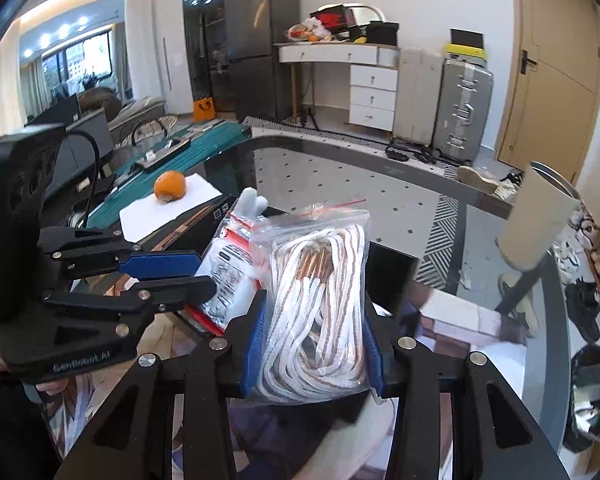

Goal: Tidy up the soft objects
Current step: 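Lower the bagged rope into the box and open the right tool, then pull both tools back away from the black box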

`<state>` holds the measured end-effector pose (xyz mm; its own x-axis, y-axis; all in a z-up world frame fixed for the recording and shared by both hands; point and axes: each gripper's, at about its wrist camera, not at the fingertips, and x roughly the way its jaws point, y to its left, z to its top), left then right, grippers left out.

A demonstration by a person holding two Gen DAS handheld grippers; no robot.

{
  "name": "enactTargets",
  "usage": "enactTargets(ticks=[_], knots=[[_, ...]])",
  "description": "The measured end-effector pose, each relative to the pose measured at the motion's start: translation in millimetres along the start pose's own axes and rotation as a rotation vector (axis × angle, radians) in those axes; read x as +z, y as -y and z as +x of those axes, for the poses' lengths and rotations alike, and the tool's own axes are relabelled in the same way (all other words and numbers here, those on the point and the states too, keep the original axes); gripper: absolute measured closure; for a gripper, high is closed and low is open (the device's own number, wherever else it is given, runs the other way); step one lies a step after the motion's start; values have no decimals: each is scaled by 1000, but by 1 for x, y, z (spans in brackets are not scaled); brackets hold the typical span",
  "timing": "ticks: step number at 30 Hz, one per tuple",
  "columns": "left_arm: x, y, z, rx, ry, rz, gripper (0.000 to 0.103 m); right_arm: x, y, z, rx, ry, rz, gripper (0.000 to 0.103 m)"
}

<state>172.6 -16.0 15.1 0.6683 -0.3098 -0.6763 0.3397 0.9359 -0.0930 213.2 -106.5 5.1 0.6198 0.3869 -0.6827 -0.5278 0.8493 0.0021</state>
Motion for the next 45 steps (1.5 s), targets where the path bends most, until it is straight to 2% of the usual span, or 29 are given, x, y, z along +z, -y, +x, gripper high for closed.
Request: enactTargets(ticks=[10, 13, 16, 18, 19, 20, 22, 25, 27, 30, 31, 32, 34, 37, 38, 39, 41, 45], knots=[[1, -1, -1, -2, -4, -14, 80, 11, 0, 23, -3, -43, -25, 60], [2, -1, -3, -1, -9, -17, 78, 12, -2, 21, -3, -42, -30, 41], [2, -3, -8, 6, -13, -18, 76, 8, -4, 10, -15, -17, -26, 33], [1, -3, -12, 14, -11, -16, 69, 5, -2, 0, -15, 2, -12, 29], [0, -3, -16, 18, -4, -18, 59, 3, -2, -5, -23, 11, -10, 26], [-1, -4, -19, 18, 4, -22, 53, 0, 0, -12, -28, 22, -7, 22], [-3, -6, -26, 18, 15, -33, 51, -4, 4, -26, -40, 45, 9, 18], [-10, -8, -38, 20, 40, -40, 50, -13, 2, -45, -105, 83, 35, 7], [-15, -10, -42, 29, 48, -45, 50, -19, -4, -54, -127, 116, 93, 6], [-24, -10, -45, 51, 47, -38, 45, -27, -20, -58, -144, 133, 106, 5], [-28, -9, -48, 59, 52, -32, 39, -29, -24, -58, -158, 142, 104, 2], [-31, -8, -50, 66, 57, -28, 26, -32, -27, -58, -167, 148, 112, 1], [-36, -9, -55, 92, 79, -23, 15, -37, -31, -58, -142, 156, 121, 1], [-43, -8, -65, 123, 116, -25, 13, -43, -37, -56, -132, 154, 100, 1], [-47, -8, -68, 129, 125, -36, 5, -46, -38, -59, -136, 159, 94, 1], [-50, -9, -70, 139, 135, -48, 0, -50, -38, -62, -135, 167, 93, 1], [-56, -7, -75, 152, 170, -69, 0, -54, -39, -66, -122, 185, 97, 1], [-68, 0, -77, 196, 191, -59, 0, -64, -45, -72, -123, 212, 78, 1]])
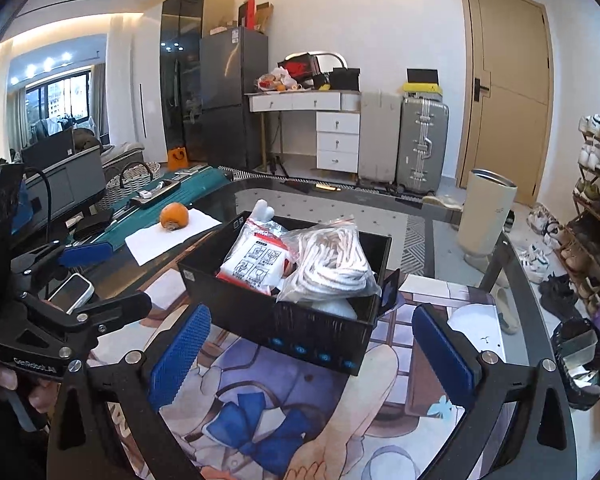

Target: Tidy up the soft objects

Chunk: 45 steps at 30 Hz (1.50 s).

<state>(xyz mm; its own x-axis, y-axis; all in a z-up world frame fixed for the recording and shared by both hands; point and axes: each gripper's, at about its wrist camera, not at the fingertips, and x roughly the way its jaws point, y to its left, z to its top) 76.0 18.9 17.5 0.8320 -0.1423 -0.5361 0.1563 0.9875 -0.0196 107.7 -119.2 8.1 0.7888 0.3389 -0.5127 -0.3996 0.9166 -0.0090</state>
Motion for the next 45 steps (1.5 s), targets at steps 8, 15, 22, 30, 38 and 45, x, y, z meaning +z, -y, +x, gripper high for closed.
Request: enactTargets(ticks=[8, 15, 22, 30, 38, 45], knots=[[-14, 18, -14, -11, 62, 34, 0, -30, -4, -19, 0, 27, 10, 1], [-17, 25, -6, -3, 49, 35, 0, -42, 2, -24, -14, 43, 23, 1], [-13, 24, 0, 13, 49, 25, 0, -36, -3, -21, -12, 66, 3, 1], [-10, 17, 8, 19, 44, -9, 0, -33, -2, -16, -9, 68, -5, 1], [-11, 23, 14, 28, 23, 26, 0, -34, -4, -16, -19, 68, -15, 1], [-12, 29, 13, 35, 23, 58, 0, -35, -2, -20, -26, 84, -4, 1]])
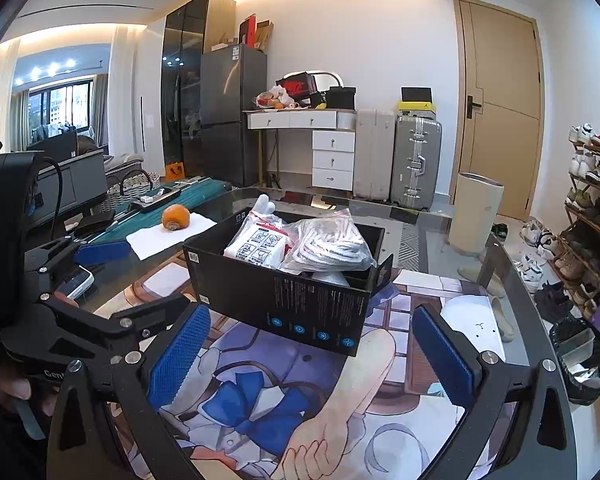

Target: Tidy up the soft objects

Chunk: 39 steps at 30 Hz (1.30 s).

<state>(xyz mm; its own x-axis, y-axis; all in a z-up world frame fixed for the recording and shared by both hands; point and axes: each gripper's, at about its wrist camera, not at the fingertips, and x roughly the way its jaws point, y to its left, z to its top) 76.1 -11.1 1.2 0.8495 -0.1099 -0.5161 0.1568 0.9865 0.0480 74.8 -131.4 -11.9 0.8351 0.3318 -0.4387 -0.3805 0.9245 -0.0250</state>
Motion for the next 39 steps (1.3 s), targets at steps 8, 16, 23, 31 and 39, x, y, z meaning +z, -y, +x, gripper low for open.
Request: enactTargets(ticks=[8, 16, 23, 31, 39], knots=[[0, -2, 1, -11, -3, -14, 0, 0, -1, 0, 3, 3, 2, 1], [0, -9, 2, -25, -3, -46, 0, 0, 1, -1, 2, -6, 2, 1], [0, -9, 1, -25, -1, -47, 0, 0, 1, -1, 2, -5, 4, 0], [2, -10, 1, -25, 1, -53, 0, 1, 1, -1, 0, -6, 5, 0], [2, -11, 1, -24, 3, -57, 0, 1, 1, -2, -3, -6, 4, 0]])
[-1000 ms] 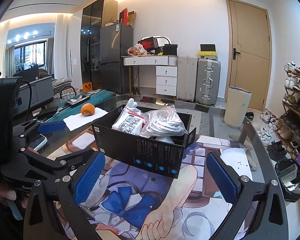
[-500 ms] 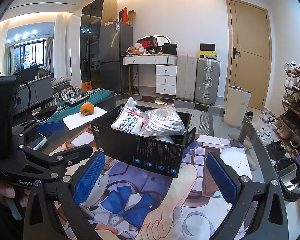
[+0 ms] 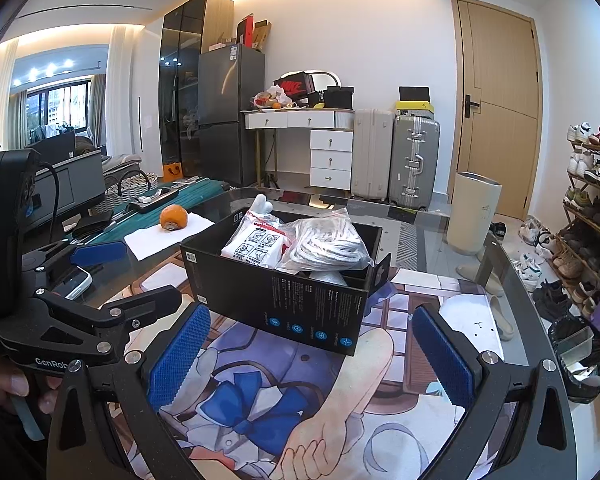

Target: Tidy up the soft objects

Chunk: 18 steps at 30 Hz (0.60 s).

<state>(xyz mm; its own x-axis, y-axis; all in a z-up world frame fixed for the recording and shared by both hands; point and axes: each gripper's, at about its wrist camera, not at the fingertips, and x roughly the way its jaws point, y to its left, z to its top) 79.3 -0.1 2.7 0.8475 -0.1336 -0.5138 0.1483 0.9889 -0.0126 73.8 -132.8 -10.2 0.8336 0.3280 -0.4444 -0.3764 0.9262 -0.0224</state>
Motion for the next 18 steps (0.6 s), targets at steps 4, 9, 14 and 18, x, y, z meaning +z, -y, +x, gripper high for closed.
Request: enactTargets(ticks=[4, 9, 14, 18], knots=[[1, 0, -1, 1, 2, -4, 0, 0, 1, 0, 0, 0, 0, 0], [0, 0, -2, 1, 4, -6, 0, 0, 1, -1, 0, 0, 0, 0], [0, 0, -2, 3, 4, -3, 0, 0, 1, -1, 0, 0, 1, 0], [0, -1, -2, 7, 2, -4, 0, 0, 1, -1, 1, 0, 1, 0]])
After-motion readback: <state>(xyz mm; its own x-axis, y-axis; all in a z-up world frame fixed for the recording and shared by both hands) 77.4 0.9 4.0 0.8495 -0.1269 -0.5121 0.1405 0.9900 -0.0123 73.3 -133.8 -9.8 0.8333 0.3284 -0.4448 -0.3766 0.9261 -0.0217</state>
